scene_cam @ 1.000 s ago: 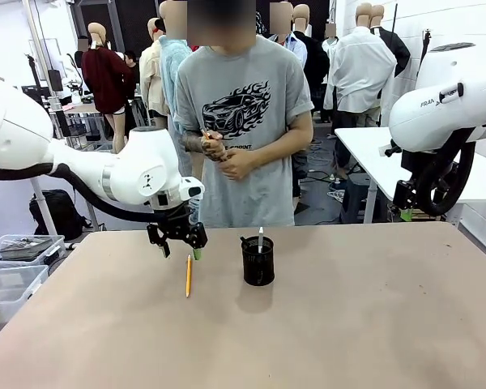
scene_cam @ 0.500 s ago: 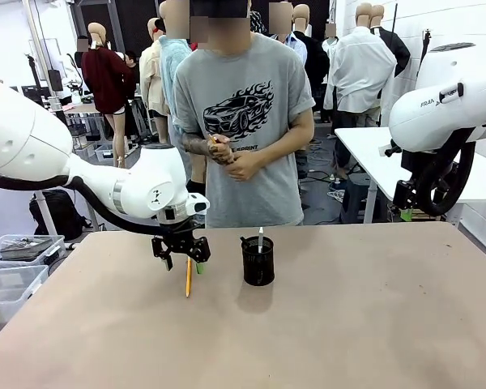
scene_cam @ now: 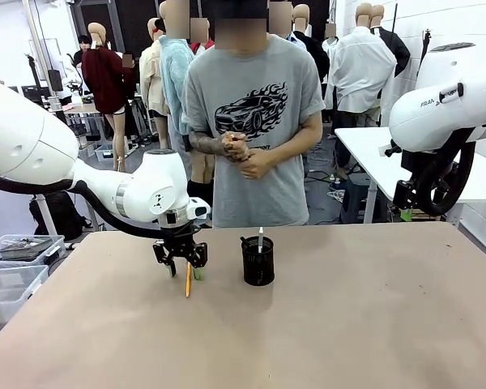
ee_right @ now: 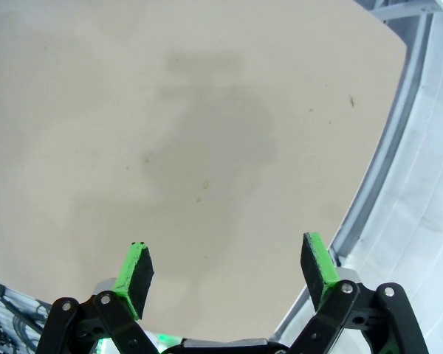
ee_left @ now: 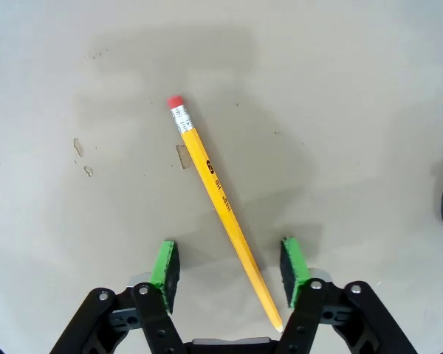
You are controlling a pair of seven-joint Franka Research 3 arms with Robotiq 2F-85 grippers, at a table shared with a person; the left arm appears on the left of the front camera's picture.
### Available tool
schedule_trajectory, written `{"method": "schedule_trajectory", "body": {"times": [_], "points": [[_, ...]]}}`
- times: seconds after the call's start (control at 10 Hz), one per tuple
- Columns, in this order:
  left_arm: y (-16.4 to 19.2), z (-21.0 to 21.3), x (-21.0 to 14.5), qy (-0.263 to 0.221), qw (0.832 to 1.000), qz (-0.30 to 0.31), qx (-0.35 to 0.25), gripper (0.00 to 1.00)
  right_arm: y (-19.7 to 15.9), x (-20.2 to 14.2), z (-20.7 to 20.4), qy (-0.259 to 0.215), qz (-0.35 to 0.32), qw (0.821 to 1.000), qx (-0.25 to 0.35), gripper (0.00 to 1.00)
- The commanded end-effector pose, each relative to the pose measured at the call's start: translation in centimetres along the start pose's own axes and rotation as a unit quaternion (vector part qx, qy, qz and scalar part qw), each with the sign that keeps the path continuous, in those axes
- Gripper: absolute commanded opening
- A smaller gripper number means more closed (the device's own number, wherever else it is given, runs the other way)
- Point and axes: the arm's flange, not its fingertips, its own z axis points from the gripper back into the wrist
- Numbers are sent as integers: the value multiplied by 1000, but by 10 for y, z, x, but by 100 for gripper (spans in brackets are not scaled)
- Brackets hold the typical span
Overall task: Place the pens into the pen holder.
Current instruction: Pick up a writing instrument from the table and place it into the Pen holder.
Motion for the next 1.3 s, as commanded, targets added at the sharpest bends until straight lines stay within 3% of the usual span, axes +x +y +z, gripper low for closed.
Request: {"method": "schedule_trajectory", "body": {"times": [0.0, 0.1, 0.8, 1.0, 1.2], "points": [[-4, -4, 7, -3, 1000, 11, 15, 12, 0, 0, -1, 3, 1, 1000, -5, 100], [-4, -5, 6, -1, 1000, 10, 17, 0, 0, 0, -1, 3, 1, 1000, -5, 100], [-2, 5, 0, -9, 1000, -1, 4, 0, 0, 0, -1, 3, 1, 1000, -5, 100], [15, 28, -11, -51, 998, -17, -30, 0, 0, 0, -1, 3, 1, 1000, -5, 100], [37, 62, -32, -157, 980, -81, -88, 0, 0, 0, -1, 3, 1, 1000, -5, 100]]}}
